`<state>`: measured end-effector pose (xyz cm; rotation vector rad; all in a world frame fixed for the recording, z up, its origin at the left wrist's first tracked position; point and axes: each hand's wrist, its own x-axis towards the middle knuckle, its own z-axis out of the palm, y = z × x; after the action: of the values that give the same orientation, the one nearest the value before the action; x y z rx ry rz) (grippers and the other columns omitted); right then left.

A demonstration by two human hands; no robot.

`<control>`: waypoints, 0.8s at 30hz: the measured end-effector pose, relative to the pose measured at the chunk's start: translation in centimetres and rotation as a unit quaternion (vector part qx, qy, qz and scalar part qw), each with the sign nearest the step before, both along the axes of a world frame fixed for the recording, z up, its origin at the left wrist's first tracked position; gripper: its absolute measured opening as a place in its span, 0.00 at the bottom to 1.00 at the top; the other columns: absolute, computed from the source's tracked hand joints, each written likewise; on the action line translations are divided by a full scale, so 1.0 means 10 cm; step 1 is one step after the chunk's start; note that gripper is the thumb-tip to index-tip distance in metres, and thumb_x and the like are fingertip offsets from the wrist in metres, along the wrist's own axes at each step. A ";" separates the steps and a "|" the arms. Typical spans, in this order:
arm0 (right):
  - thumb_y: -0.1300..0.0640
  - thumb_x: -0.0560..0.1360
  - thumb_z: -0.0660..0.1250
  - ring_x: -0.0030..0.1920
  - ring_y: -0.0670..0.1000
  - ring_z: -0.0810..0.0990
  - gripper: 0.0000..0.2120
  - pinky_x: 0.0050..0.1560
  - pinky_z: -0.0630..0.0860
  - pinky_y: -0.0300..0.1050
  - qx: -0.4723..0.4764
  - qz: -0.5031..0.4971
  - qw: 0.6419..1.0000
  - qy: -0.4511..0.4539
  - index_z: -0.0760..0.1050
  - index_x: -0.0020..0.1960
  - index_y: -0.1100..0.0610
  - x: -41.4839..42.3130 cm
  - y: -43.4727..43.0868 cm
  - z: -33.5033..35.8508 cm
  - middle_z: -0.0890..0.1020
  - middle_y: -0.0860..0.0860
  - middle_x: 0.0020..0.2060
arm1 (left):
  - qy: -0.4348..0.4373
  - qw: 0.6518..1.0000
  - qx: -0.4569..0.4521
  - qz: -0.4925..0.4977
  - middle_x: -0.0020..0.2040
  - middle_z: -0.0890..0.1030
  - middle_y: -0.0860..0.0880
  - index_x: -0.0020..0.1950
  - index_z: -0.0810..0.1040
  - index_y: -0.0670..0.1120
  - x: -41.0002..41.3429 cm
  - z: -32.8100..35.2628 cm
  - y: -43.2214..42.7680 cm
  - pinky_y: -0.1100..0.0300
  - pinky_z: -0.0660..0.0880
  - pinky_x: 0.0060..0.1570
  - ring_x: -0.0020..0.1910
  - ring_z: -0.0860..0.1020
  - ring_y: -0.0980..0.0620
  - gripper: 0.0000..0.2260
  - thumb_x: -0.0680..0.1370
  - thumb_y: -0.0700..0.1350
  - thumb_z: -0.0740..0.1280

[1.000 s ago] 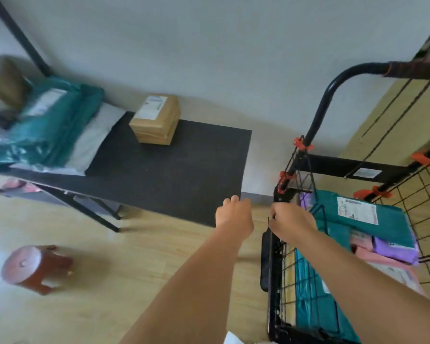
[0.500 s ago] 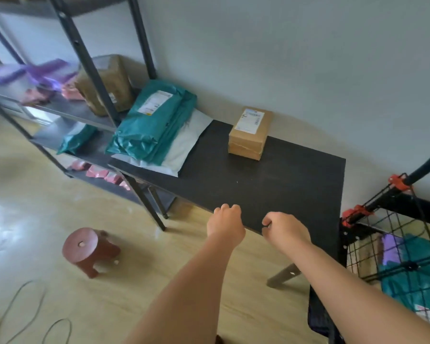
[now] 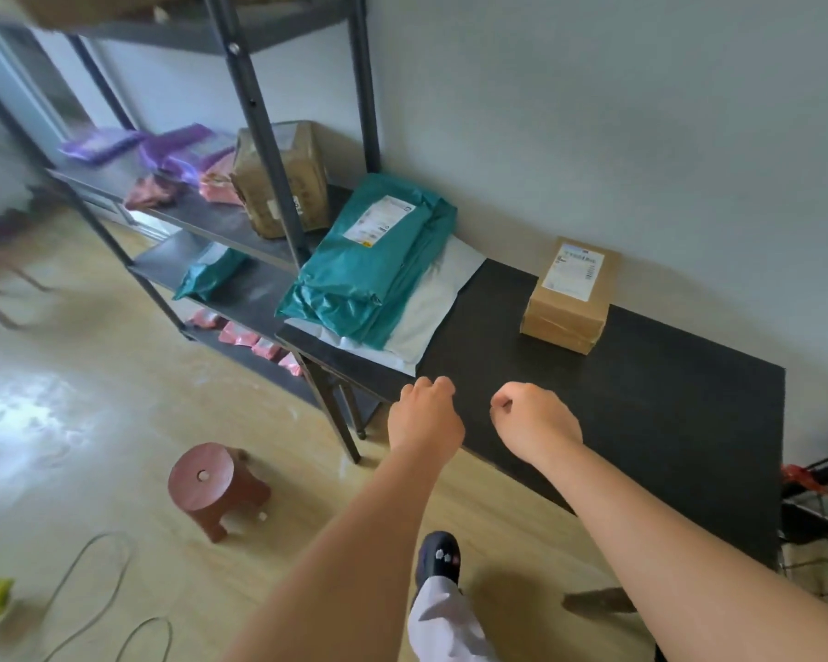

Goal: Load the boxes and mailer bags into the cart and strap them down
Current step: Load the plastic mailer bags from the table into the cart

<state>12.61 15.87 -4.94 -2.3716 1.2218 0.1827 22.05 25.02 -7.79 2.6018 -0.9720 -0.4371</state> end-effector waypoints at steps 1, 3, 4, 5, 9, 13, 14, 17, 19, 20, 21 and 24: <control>0.53 0.81 0.58 0.46 0.52 0.79 0.10 0.46 0.80 0.48 0.000 0.002 1.000 -0.004 0.77 0.59 0.48 0.12 -0.04 -0.01 0.81 0.48 0.49 | -0.002 1.000 -0.002 0.004 0.63 0.74 0.48 0.68 0.70 0.50 0.12 0.00 -0.03 0.53 0.71 0.54 0.63 0.70 0.46 0.19 0.78 0.40 0.61; 0.53 0.82 0.58 0.45 0.51 0.79 0.10 0.45 0.79 0.48 0.001 0.007 1.000 -0.011 0.77 0.59 0.48 0.38 -0.14 -0.02 0.81 0.48 0.48 | -0.008 1.000 -0.003 0.012 0.63 0.74 0.48 0.69 0.70 0.50 0.36 0.00 -0.12 0.52 0.71 0.54 0.63 0.70 0.46 0.19 0.78 0.40 0.60; 0.53 0.82 0.58 0.45 0.51 0.79 0.11 0.42 0.78 0.47 0.003 0.008 1.000 -0.016 0.77 0.59 0.48 0.51 -0.20 -0.04 0.81 0.48 0.48 | -0.012 1.000 -0.004 0.014 0.63 0.74 0.48 0.69 0.70 0.50 0.48 0.01 -0.17 0.52 0.71 0.54 0.63 0.70 0.46 0.19 0.78 0.40 0.60; 0.52 0.82 0.58 0.44 0.51 0.79 0.11 0.41 0.76 0.45 0.004 0.007 1.000 -0.021 0.77 0.59 0.49 0.66 -0.26 -0.05 0.81 0.49 0.48 | -0.018 1.000 -0.004 0.013 0.63 0.74 0.48 0.68 0.70 0.50 0.61 0.01 -0.22 0.52 0.71 0.54 0.63 0.71 0.46 0.19 0.78 0.40 0.61; 0.50 0.82 0.57 0.47 0.53 0.80 0.12 0.44 0.77 0.47 0.021 -0.009 0.999 -0.027 0.77 0.58 0.49 1.21 -0.50 -0.07 0.81 0.49 0.48 | -0.037 0.999 -0.007 0.014 0.62 0.74 0.47 0.67 0.71 0.49 1.16 0.06 -0.48 0.52 0.72 0.53 0.62 0.71 0.46 0.18 0.78 0.40 0.60; 0.49 0.82 0.57 0.46 0.53 0.79 0.13 0.42 0.75 0.45 0.037 -0.017 0.998 -0.046 0.77 0.57 0.52 1.69 -0.75 -0.06 0.81 0.50 0.46 | -0.048 0.998 -0.023 0.032 0.61 0.74 0.48 0.66 0.71 0.49 1.69 0.13 -0.73 0.53 0.71 0.51 0.61 0.71 0.46 0.17 0.78 0.39 0.58; 0.49 0.82 0.57 0.46 0.53 0.79 0.13 0.41 0.74 0.45 0.042 -0.018 0.998 -0.053 0.78 0.56 0.52 1.81 -0.81 -0.05 0.80 0.50 0.45 | -0.053 0.998 -0.028 0.036 0.60 0.74 0.48 0.66 0.72 0.48 1.79 0.15 -0.78 0.54 0.71 0.49 0.60 0.71 0.46 0.17 0.78 0.39 0.58; 0.49 0.81 0.58 0.46 0.54 0.79 0.13 0.42 0.74 0.46 0.068 -0.033 0.995 -0.072 0.78 0.56 0.53 2.07 -0.92 -0.04 0.78 0.50 0.44 | -0.058 0.996 -0.046 0.044 0.57 0.74 0.48 0.64 0.73 0.48 2.03 0.16 -0.88 0.56 0.70 0.45 0.58 0.72 0.47 0.15 0.78 0.40 0.59; 0.49 0.81 0.59 0.47 0.53 0.79 0.12 0.45 0.76 0.46 0.085 -0.036 0.992 -0.081 0.77 0.58 0.53 2.20 -0.95 -0.04 0.80 0.50 0.47 | -0.069 0.994 -0.065 0.049 0.55 0.74 0.49 0.60 0.74 0.48 2.16 0.18 -0.93 0.57 0.68 0.43 0.57 0.72 0.47 0.13 0.78 0.39 0.59; 0.49 0.81 0.60 0.48 0.53 0.79 0.13 0.47 0.77 0.47 0.092 -0.036 0.992 -0.083 0.77 0.59 0.53 2.25 -0.97 -0.04 0.81 0.51 0.50 | -0.074 0.993 -0.075 0.051 0.55 0.74 0.49 0.59 0.75 0.48 2.23 0.20 -0.96 0.56 0.68 0.43 0.56 0.72 0.48 0.12 0.78 0.39 0.59; 0.48 0.81 0.60 0.50 0.54 0.80 0.13 0.49 0.77 0.47 0.099 -0.039 0.991 -0.086 0.76 0.61 0.53 2.31 -1.00 -0.04 0.82 0.52 0.53 | -0.077 0.992 -0.084 0.053 0.55 0.74 0.49 0.58 0.75 0.48 2.30 0.22 -0.99 0.56 0.68 0.42 0.57 0.72 0.48 0.12 0.77 0.39 0.59; 0.49 0.81 0.62 0.57 0.57 0.80 0.16 0.55 0.77 0.50 0.125 -0.070 0.982 -0.120 0.75 0.64 0.56 2.48 -1.09 -0.03 0.81 0.54 0.58 | -0.081 0.991 -0.094 0.060 0.59 0.73 0.49 0.60 0.74 0.48 2.53 0.28 -1.12 0.56 0.68 0.42 0.60 0.69 0.48 0.13 0.77 0.39 0.59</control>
<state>37.42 4.96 -5.27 -2.0180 1.1697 0.0040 47.37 13.84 -5.02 2.5355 -0.8551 -0.1001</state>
